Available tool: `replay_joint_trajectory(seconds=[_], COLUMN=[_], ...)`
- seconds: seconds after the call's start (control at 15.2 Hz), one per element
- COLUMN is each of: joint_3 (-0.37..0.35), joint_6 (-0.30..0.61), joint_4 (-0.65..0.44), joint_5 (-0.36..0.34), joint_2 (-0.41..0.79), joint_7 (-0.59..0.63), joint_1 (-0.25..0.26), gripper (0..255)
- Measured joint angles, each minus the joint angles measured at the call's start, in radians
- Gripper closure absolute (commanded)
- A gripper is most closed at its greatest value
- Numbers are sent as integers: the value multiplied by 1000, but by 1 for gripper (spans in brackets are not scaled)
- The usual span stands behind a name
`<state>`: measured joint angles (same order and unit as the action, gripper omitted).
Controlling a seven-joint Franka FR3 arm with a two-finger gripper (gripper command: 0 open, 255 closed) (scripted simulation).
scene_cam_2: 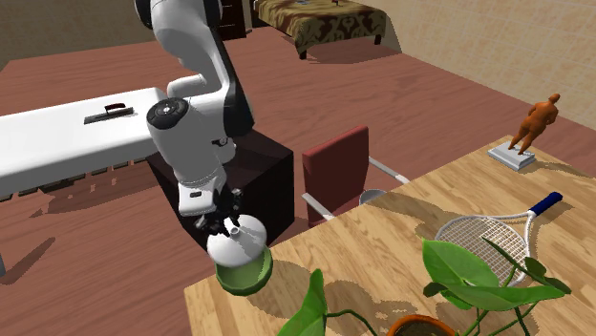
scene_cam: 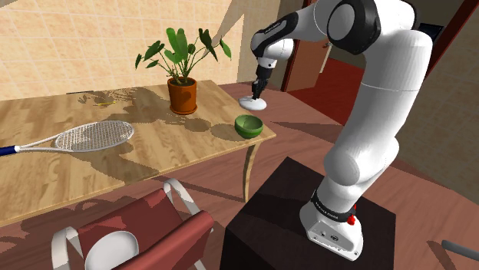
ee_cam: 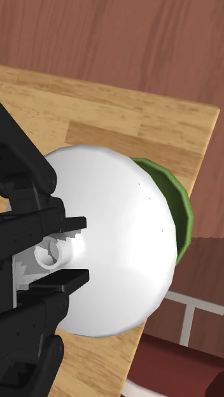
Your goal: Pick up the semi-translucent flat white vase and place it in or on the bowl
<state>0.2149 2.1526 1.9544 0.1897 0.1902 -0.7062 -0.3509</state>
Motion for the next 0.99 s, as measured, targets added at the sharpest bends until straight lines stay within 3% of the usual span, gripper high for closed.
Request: replay_joint_trajectory(seconds=[0.99], joint_3=[-15], joint_6=[174], joint_4=[76], joint_5=[53], joint_2=[105], joint_7=[-53], joint_1=[-9], gripper=[255])
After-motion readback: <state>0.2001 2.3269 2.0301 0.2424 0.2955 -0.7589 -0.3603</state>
